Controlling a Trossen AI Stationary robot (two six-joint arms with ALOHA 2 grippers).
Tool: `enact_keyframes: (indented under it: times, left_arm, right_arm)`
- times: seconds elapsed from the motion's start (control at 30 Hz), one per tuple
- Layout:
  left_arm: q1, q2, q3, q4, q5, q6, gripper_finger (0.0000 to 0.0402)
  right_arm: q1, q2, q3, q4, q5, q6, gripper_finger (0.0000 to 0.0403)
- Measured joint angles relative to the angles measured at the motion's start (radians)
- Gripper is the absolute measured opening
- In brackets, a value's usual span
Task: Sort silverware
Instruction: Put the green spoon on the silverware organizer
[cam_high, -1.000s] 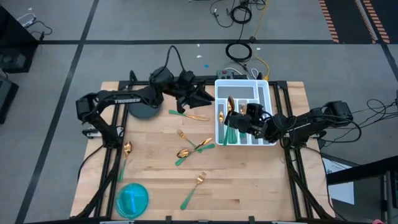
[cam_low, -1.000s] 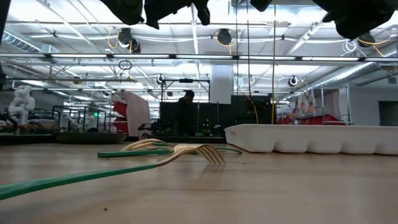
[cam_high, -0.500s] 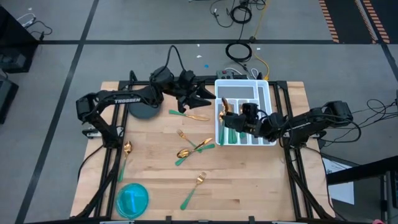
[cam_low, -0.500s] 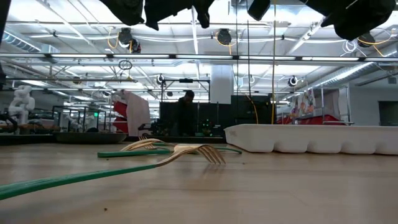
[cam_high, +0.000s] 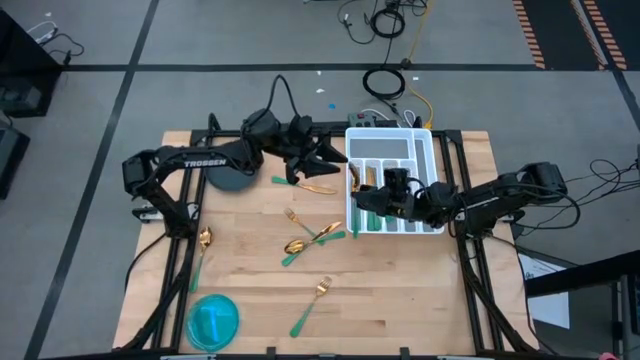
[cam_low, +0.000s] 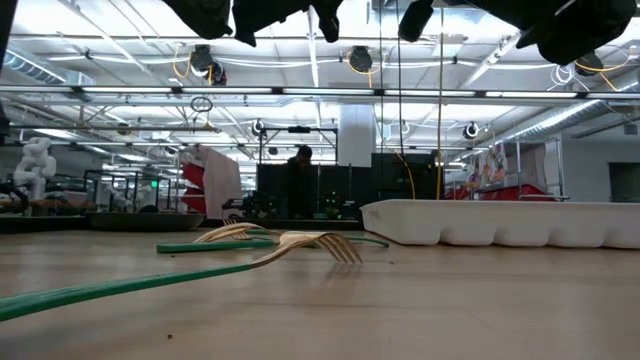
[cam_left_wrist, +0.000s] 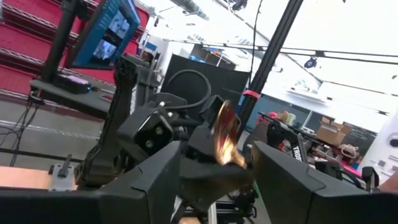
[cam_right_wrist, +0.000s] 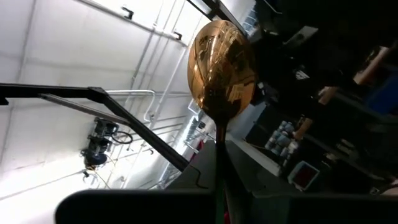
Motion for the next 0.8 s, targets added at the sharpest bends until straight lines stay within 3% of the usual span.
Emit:
enact_keyframes:
  times: [0.8]
  left_arm:
    - [-0.047,0.0,0.0,-0.012,-0.008,0.053,0.0203]
  right_arm:
    - [-0.012,0.084,0.032,0.036,-0.039,0.034,0.0]
